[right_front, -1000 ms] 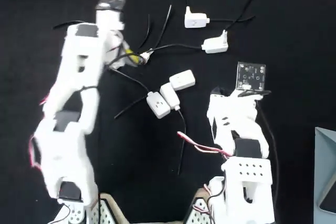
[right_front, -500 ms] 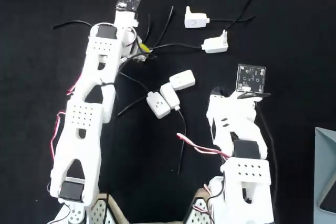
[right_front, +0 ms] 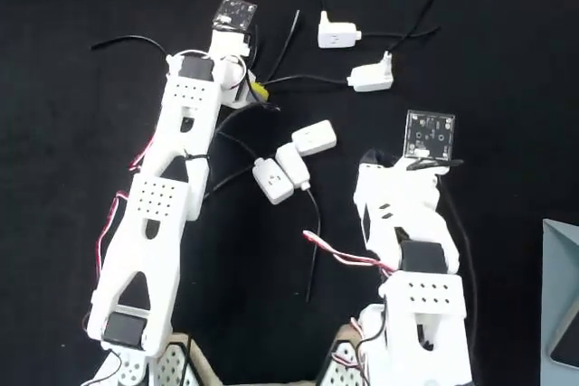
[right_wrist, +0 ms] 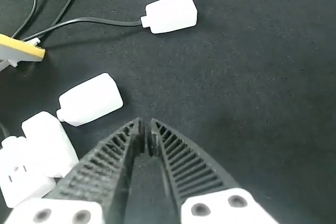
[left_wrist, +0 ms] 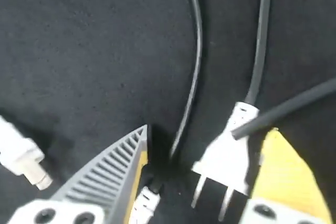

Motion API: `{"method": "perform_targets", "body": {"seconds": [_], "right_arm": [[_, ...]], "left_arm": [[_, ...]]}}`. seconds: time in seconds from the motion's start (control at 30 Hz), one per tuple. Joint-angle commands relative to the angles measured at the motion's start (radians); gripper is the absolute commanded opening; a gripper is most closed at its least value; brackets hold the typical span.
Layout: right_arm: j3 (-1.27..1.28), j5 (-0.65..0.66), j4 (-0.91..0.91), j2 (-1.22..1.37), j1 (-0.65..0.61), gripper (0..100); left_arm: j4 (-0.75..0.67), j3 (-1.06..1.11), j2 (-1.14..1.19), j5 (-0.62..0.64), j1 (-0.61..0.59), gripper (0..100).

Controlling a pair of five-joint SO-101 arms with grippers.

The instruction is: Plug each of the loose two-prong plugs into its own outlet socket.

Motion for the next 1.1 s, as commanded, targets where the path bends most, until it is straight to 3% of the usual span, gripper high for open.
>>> {"method": "perform_targets", "body": {"seconds": [0.0, 0.1, 0.33, 0.5, 0.73, 1.07], "right_arm": [[-0.002, -0.011, -0.018, -0.021, -0.006, 1.3], [-0.002, -0.011, -0.018, -0.021, -0.006, 1.3], [-0.002, -0.011, -0.018, -0.021, -0.006, 1.3], [-0.002, -0.011, -0.018, -0.021, -0.006, 1.3], [-0.001, -0.011, -0.018, -0.021, -0.006, 1.3], [0.004, -0.011, -0.018, -0.021, -0.005, 1.3]], "left_arm": [[0.101, -0.018, -0.008, -0.132, -0.001, 16], [0.173, -0.059, -0.003, -0.199, -0.007, 4], [0.499, -0.239, -0.002, -0.216, -0.001, 3], [0.5, -0.202, -0.021, -0.212, -0.018, 3], [0.5, 0.058, -0.201, -0.178, -0.024, 3], [0.497, 0.687, -0.755, -0.169, -0.016, 3]]}}
